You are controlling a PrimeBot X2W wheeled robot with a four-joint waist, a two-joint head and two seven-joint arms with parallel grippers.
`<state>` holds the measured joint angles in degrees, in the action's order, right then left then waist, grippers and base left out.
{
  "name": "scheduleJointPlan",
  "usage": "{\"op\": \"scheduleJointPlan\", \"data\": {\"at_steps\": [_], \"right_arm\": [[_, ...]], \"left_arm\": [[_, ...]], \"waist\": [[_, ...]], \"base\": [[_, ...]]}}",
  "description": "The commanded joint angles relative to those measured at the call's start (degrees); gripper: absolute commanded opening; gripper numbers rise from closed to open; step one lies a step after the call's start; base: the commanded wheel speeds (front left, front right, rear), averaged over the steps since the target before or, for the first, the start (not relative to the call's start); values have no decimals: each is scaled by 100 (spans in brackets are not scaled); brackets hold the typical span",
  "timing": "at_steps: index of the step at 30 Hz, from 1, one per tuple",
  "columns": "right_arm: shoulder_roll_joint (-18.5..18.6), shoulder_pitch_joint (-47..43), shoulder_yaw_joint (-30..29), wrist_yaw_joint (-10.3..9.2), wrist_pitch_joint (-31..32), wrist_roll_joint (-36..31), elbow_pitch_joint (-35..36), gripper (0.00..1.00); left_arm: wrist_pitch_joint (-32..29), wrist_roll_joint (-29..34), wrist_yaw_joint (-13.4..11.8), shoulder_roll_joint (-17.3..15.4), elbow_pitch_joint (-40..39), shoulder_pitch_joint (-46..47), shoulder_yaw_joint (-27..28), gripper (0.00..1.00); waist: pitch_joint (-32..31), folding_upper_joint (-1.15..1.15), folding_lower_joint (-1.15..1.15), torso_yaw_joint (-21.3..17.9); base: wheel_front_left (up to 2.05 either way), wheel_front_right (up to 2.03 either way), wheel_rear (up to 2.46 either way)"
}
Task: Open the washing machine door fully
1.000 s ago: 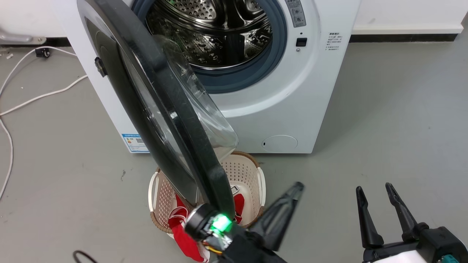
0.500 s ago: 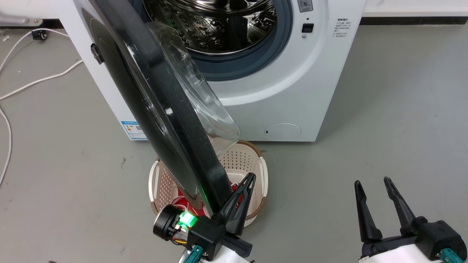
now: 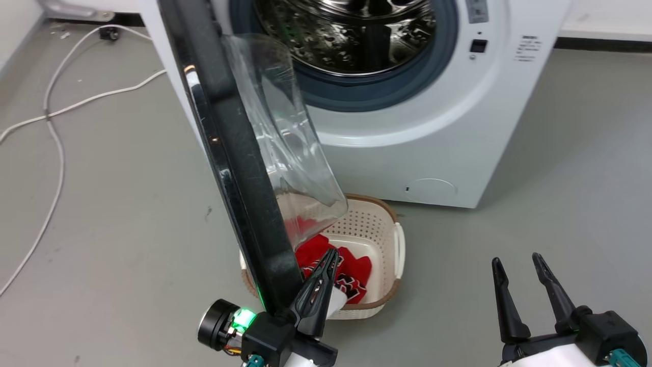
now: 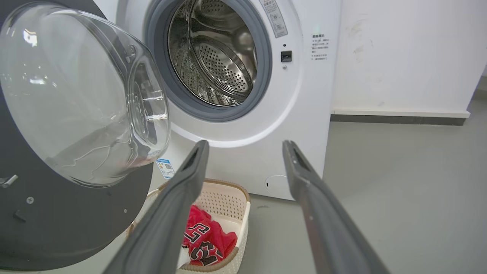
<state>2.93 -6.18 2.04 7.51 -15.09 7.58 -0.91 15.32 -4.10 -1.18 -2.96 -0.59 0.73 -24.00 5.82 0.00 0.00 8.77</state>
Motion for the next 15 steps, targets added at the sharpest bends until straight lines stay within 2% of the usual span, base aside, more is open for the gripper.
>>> {"op": "scheduleJointPlan", "data": {"at_steps": [1,15], "right_arm": [[-10,-35,15,-4,-10,-19,-21,100],[-9,-98,176,-4,-10,-61,-108,100]], "left_arm": [[-30,6,-134,-131,54,37,326,0],[-23,-18,-156,-153,-5,-442,972,0]], "waist": [[3,0,0,184],[28,0,0,1038]], "base": [[0,0,0],[0,0,0]]}}
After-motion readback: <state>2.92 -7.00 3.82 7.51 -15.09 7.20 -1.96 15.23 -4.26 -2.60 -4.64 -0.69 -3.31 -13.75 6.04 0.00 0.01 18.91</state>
